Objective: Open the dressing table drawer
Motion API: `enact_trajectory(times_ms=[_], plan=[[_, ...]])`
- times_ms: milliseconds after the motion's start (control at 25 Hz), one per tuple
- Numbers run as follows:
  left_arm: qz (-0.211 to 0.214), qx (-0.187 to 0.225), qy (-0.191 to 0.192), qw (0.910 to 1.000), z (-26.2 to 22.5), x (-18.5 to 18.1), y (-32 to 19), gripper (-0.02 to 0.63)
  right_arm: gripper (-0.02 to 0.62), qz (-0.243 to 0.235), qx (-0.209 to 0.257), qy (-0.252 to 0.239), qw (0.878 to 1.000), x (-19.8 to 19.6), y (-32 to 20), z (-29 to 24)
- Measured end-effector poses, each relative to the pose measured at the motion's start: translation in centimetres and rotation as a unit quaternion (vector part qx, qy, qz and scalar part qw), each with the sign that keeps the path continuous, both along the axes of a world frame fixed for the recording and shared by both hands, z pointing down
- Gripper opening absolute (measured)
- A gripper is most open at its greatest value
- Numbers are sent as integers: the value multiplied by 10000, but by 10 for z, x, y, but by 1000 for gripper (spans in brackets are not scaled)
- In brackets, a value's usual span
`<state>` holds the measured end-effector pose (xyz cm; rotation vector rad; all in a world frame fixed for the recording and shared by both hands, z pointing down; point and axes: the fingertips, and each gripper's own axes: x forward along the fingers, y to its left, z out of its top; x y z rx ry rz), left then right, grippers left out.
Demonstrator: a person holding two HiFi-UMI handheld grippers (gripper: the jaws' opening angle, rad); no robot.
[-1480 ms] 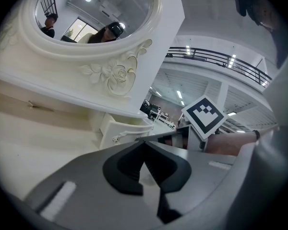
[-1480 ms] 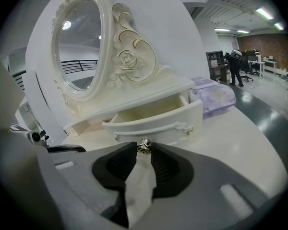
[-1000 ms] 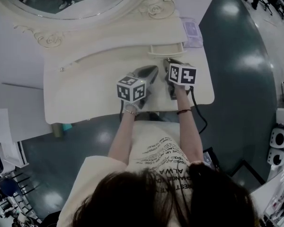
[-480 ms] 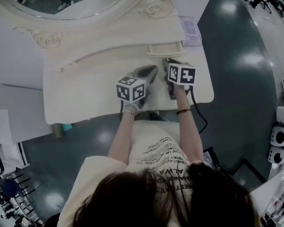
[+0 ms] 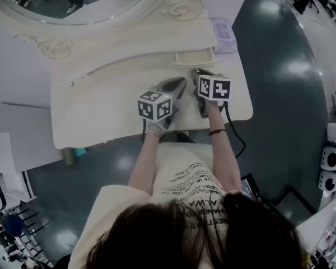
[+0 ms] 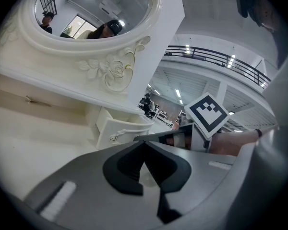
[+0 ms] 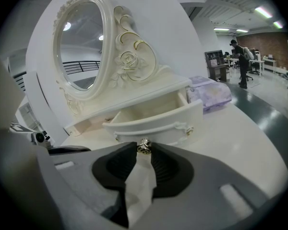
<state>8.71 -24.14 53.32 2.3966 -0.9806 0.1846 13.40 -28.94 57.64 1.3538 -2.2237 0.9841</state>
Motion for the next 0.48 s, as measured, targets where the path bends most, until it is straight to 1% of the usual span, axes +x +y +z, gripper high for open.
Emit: enact_trajectory(times_ms=[480], plan=[[44, 1, -12, 10000, 1, 1, 2, -2, 100, -43, 115, 28, 9999, 0, 1, 0]])
